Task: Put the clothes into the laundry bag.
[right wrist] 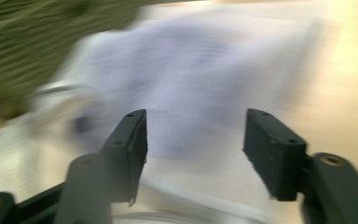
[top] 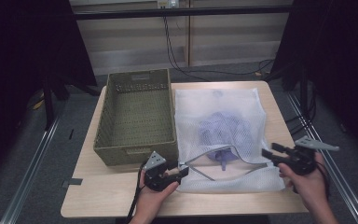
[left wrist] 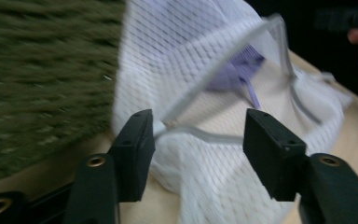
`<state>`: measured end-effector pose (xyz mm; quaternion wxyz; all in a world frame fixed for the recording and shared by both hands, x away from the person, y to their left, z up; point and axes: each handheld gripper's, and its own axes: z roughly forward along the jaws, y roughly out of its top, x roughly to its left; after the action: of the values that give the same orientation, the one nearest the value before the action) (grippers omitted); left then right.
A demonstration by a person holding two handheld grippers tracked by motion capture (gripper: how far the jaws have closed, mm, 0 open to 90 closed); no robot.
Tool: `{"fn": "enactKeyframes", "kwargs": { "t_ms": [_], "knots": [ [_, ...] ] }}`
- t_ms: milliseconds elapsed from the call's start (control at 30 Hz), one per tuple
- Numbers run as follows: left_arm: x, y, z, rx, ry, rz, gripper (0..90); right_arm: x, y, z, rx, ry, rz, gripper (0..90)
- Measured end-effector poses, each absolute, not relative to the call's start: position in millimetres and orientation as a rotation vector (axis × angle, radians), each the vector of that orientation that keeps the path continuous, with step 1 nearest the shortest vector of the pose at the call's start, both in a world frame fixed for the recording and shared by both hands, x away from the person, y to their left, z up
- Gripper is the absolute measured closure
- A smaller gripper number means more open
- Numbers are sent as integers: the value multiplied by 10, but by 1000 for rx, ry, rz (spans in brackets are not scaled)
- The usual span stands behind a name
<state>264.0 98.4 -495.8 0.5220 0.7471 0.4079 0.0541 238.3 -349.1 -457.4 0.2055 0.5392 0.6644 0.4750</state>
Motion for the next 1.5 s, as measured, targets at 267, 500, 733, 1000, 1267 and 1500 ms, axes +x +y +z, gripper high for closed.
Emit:
{"fn": "enactKeyframes", "kwargs": {
  "t_ms": [267,500,733,1000,1267,1500],
  "knots": [
    [2684,795,-5076,1914,1036,144,457,2545,-3540,-5041,1734,1903,975,285],
    [2713,724,-5095,2005,969,74,752,2507,-3426,-5070,1656,1896,942,804],
    [2753,943,-5007,1832,1020,39,900,2443,-3683,-4707,1655,1714,1187,900],
    [2742,966,-5092,1902,993,-9,820,2445,-3787,-4903,1682,1757,1095,900],
    [2746,935,-5032,1823,977,29,498,2378,-3629,-4778,1510,1793,1274,365],
    [2596,788,-4963,1896,971,173,520,2459,-2680,-4643,1164,2043,1263,285]
  ]
}}
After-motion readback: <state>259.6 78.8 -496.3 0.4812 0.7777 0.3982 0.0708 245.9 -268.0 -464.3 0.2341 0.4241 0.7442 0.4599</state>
